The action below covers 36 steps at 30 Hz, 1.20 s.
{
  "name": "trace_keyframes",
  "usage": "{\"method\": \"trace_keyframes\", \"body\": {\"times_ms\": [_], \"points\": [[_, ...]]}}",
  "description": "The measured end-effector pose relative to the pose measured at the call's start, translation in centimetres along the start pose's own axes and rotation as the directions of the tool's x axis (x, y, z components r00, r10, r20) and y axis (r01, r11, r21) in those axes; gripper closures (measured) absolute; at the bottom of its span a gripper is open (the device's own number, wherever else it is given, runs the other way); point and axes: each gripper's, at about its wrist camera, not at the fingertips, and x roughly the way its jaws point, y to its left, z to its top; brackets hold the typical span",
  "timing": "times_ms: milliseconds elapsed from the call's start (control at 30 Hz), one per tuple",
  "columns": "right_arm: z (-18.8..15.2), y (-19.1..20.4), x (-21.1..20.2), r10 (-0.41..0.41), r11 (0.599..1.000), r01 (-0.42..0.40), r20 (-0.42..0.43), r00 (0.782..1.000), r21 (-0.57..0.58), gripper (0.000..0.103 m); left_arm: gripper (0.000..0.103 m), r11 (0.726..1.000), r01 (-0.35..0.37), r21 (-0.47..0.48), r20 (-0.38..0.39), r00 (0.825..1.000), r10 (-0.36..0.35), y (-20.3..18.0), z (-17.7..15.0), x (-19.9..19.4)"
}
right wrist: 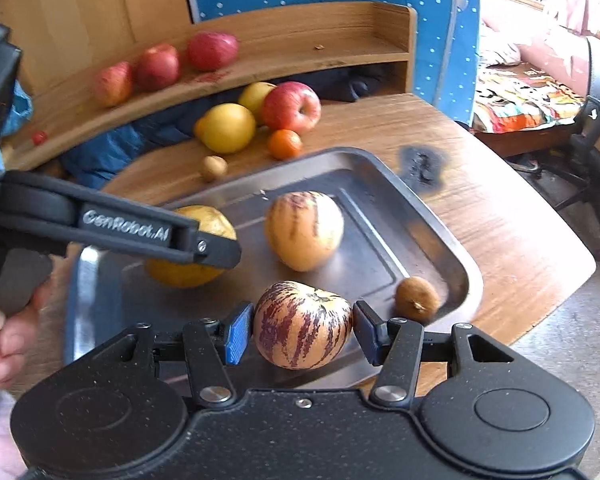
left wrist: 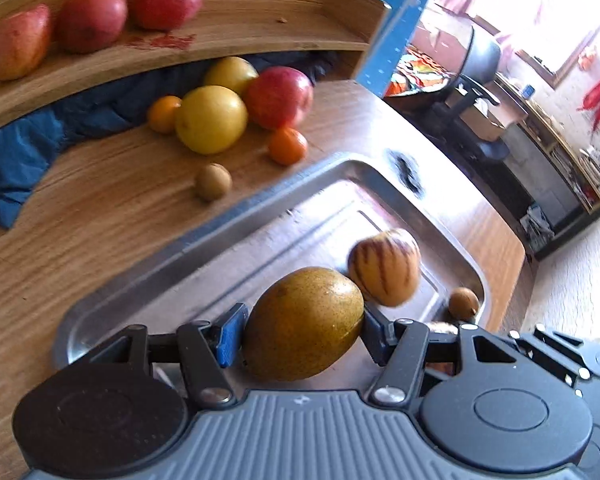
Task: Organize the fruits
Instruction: 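Lower the pear onto the tray with the left tool while the right tool releases the pepino beside it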
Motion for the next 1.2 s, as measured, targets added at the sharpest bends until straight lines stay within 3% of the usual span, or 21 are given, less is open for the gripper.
{"method": "trace_keyframes", "body": {"times_ms": [300,367,733,933,1200], "points": [[-0.1,0.2,0.0,0.006,0.997,-0.005,0.008,1.0,-0.071,0.046,0.037,0.999,-0.008,-0.038,0.019,1.0,0.009,0.0,-0.7,0.1],[0.0,0.2,-0.1,0.005,0.997,-0.005,0.008,1.0,-0.077,0.035,0.029,0.998,-0.011,-0.056,0.008,1.0,0.012,0.1,-0.7,0.1],[-0.7,0.0,-3.1,0.02,0.997,-0.017,0.048,0.999,-0.079,0.004,0.009,0.987,-0.107,-0.116,0.059,0.992,0.114,0.8,-1.7,-3.2],[-1.6,0.5,-4.9,0.058,0.993,-0.053,0.043,0.997,-0.106,0.001,0.005,0.976,-0.151,-0.155,0.04,0.987,0.159,1.8,-3.7,-5.7],[-3.8,2.3,-6.8,0.125,0.983,-0.121,0.019,0.992,-0.138,0.001,0.003,0.947,-0.217,-0.236,0.005,0.975,0.224,3.2,-8.7,-9.3]]}}
